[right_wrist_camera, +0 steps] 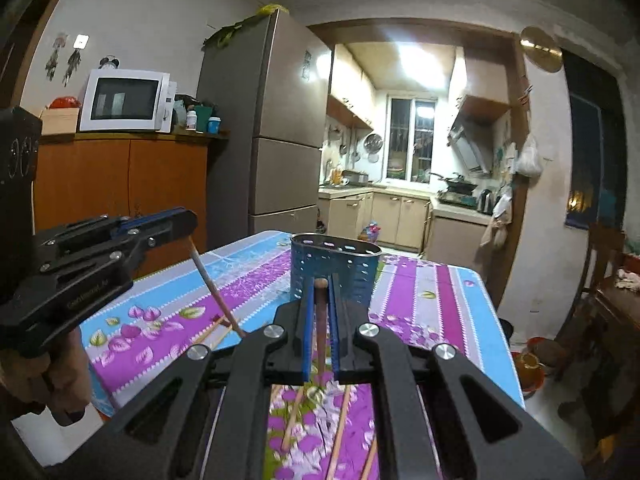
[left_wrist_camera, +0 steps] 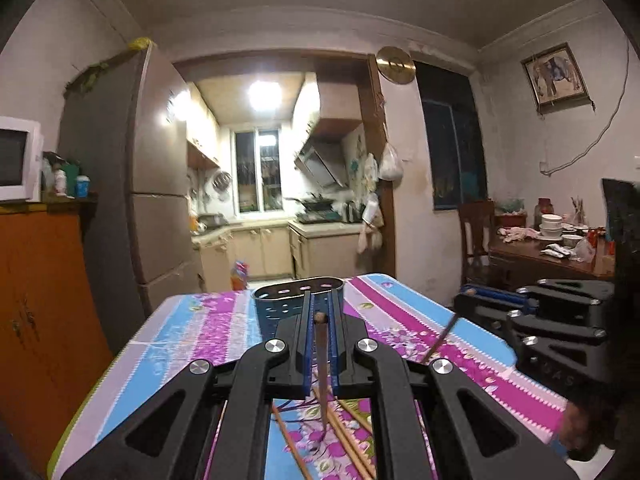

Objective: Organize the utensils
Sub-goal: 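Lift the held chopsticks with both tools and carry them over the blue holder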

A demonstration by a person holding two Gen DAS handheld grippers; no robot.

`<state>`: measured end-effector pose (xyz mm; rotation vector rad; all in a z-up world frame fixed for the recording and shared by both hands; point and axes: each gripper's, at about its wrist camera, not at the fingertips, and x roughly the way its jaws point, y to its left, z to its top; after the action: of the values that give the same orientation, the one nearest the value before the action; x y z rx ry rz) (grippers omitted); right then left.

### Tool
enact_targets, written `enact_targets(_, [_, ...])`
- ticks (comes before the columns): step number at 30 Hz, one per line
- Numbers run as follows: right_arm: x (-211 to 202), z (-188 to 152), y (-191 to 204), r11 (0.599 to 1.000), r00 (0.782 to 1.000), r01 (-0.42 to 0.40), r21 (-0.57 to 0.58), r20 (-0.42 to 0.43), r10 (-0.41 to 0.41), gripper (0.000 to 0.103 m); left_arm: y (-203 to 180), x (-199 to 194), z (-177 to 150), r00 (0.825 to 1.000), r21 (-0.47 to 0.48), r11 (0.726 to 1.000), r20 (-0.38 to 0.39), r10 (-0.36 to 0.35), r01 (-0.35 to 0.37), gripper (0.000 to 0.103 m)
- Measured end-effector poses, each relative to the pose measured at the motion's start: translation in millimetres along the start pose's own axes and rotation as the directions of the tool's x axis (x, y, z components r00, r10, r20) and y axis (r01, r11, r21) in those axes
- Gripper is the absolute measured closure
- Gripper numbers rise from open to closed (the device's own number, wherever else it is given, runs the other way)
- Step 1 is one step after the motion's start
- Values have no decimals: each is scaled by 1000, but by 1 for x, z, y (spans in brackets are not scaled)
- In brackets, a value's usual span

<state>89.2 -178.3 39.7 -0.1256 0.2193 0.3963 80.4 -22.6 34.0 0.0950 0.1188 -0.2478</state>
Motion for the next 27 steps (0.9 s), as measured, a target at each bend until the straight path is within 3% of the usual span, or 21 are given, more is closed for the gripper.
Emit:
enact_targets(15, [46, 58, -13, 999, 991, -35, 35, -127, 39, 98, 31, 54, 51, 997, -74, 995, -38, -70, 67, 96])
enact_targets(22, [59, 92, -14, 999, 987, -41, 35, -151, 46, 98, 40, 82, 69, 998, -76, 996, -37, -56, 53, 96])
enact_targets(27, [69, 125, -25, 998, 985, -43, 50, -167, 51, 98, 45, 94, 101, 999, -71, 996, 0, -48, 48, 96])
